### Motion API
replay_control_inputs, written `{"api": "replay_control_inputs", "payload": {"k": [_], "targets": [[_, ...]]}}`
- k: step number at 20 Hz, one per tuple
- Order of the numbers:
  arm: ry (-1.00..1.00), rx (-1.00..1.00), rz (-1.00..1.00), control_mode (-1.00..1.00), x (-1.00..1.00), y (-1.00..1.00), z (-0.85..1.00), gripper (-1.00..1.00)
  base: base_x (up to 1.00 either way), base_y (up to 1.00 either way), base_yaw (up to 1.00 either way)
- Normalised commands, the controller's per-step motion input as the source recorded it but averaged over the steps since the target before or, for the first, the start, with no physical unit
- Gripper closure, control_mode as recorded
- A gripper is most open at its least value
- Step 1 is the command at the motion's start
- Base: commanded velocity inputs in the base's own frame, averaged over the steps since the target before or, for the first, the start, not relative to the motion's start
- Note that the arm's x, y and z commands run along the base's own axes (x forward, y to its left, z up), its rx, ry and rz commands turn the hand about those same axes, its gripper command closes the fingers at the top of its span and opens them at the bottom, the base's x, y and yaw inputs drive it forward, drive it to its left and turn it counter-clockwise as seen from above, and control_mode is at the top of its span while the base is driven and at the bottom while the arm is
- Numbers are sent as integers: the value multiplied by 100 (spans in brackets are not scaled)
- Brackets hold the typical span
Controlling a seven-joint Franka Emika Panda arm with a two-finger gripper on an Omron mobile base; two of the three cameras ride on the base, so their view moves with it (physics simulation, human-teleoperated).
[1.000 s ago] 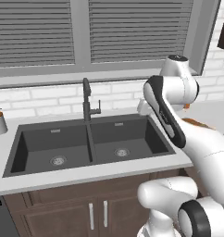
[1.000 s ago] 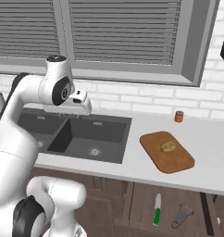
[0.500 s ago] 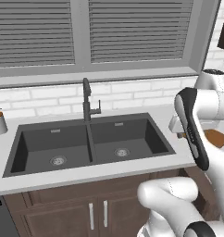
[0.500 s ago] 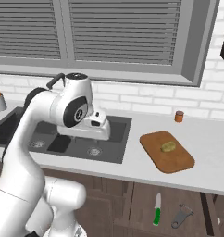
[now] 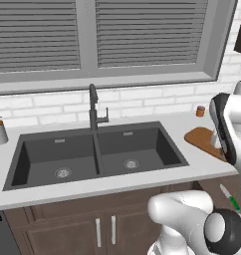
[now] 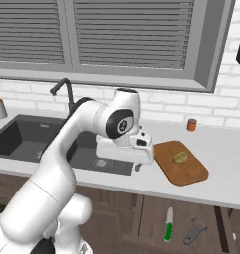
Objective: Place the appropriate cutting tool for cutting the potato skin on the cutting board.
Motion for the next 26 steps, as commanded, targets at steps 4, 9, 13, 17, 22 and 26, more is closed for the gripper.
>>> {"api": "replay_control_inputs", "payload": {"k": [4,9,13,17,22,26], "targets": [[9,-3,0,-100,-19,-100,-56,-100,0,0,0],[-2,-8,0,-100,-46,-88,-70,-100,0,0,0],[-2,-8,-2,-100,-20,-87,-68,-100,0,0,0],[0,0,0,-100,30,-61,-48,-100,0,0,0],[-3,0,0,-100,4,-18,-32,-100,0,0,0],[-1,0,0,-100,0,-27,-51,-100,0,0,0]]}}
